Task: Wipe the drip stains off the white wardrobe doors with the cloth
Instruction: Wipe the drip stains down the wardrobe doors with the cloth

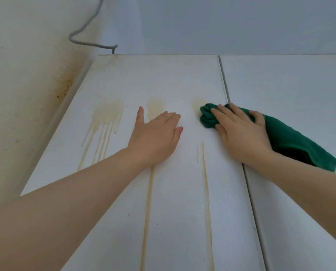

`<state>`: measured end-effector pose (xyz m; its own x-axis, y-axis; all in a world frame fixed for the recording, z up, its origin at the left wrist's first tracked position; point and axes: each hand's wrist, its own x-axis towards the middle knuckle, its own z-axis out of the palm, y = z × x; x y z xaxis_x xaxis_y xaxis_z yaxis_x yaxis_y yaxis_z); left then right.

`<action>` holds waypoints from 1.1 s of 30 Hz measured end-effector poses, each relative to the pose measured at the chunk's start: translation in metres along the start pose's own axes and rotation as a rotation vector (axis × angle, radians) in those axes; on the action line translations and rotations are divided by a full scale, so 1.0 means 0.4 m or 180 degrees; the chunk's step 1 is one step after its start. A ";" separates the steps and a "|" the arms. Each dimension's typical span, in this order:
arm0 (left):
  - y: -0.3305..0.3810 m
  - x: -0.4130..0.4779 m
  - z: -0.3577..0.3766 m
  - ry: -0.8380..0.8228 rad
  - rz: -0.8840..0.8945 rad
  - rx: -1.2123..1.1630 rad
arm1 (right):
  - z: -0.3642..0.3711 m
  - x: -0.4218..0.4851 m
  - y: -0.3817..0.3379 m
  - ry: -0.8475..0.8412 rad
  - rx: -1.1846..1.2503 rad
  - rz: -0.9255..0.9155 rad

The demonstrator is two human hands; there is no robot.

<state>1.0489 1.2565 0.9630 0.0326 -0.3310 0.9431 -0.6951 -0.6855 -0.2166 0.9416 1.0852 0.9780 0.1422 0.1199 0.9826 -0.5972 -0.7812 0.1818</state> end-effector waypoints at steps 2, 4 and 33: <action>0.005 0.011 -0.003 0.0042 0.0096 0.0017 | -0.011 0.072 0.017 0.0014 0.0207 0.0643; 0.006 0.022 -0.003 0.0073 0.0162 0.0105 | -0.007 0.083 -0.031 0.0082 0.0432 0.0829; -0.182 0.169 -0.102 0.1083 -0.0581 -0.0873 | 0.018 0.316 -0.258 0.0003 0.0449 -0.0527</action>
<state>1.0726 1.3106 1.0527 -0.0335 0.0415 0.9986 -0.8654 -0.5010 -0.0082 1.0269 1.1765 1.0832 0.2283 0.2543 0.9398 -0.4494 -0.8288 0.3334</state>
